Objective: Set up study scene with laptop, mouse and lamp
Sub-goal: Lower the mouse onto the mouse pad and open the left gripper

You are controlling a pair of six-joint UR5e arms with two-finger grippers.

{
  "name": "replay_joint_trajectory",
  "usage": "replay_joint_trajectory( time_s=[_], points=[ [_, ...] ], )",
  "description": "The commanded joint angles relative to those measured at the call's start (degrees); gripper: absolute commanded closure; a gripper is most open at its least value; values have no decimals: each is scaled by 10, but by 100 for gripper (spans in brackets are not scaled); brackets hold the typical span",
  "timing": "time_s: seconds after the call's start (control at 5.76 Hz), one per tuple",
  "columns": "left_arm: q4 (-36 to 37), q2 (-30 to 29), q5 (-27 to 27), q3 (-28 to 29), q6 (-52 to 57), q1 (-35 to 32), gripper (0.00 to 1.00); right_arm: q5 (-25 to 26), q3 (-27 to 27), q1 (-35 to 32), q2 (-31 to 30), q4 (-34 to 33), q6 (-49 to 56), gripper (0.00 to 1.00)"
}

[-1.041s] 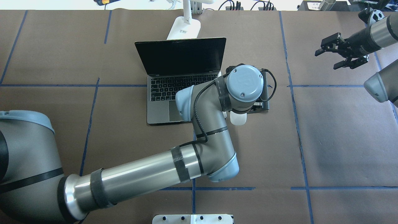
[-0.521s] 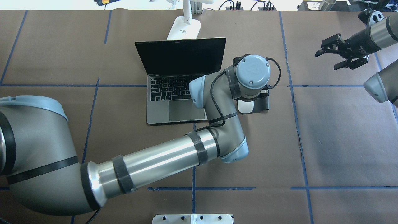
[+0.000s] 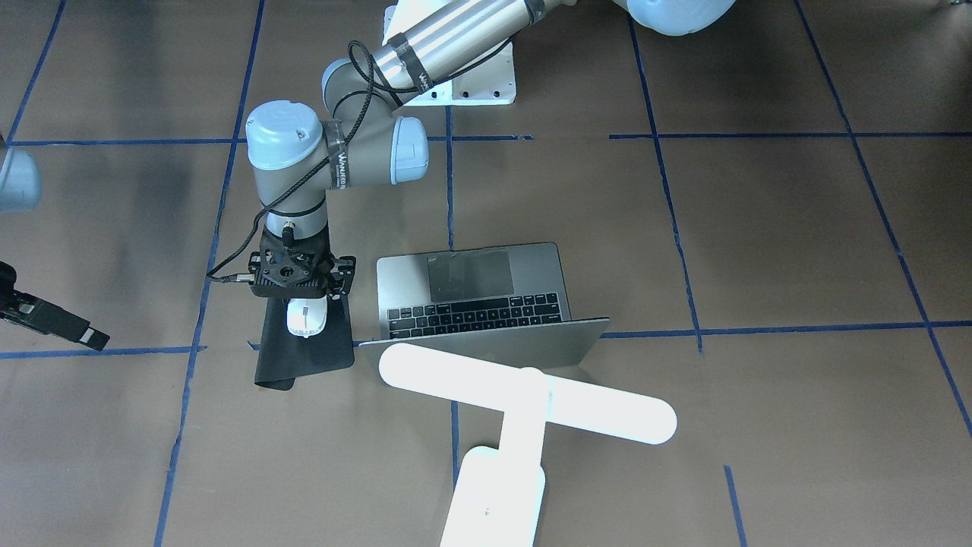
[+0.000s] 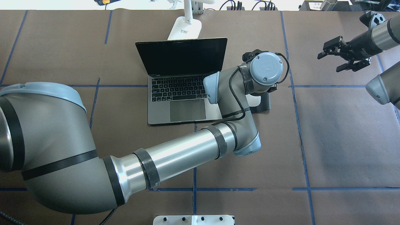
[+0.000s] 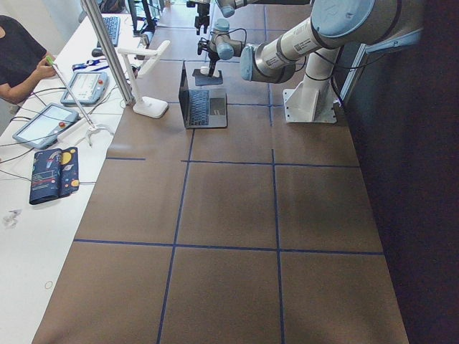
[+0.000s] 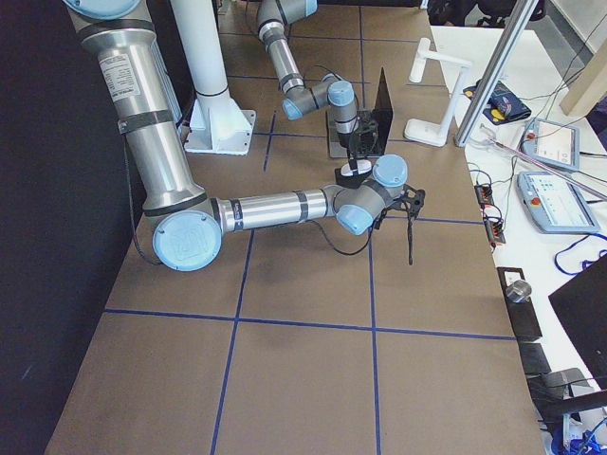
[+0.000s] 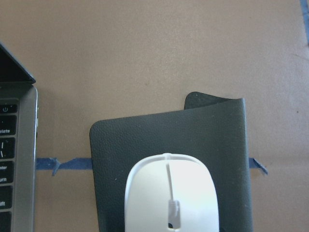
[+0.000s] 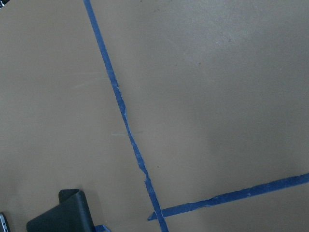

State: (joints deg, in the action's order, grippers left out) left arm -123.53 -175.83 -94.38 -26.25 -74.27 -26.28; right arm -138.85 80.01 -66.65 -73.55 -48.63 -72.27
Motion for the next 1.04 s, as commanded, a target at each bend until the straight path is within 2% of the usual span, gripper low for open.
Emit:
replay_joint_trajectory(
  time_s=[0.0,0.52,0.69,0.87],
  points=[
    [-21,-8,19,27,0,4,56,1,1,4,1,0,-1,0],
    [-24,-10,39,33,0,23,38,-3,2,6,0,1,-1,0],
    [-24,-10,39,33,0,24,14,-3,4,6,0,0,-1,0],
    [-24,-11,39,33,0,26,0,-4,5,6,0,0,-1,0]
  ],
)
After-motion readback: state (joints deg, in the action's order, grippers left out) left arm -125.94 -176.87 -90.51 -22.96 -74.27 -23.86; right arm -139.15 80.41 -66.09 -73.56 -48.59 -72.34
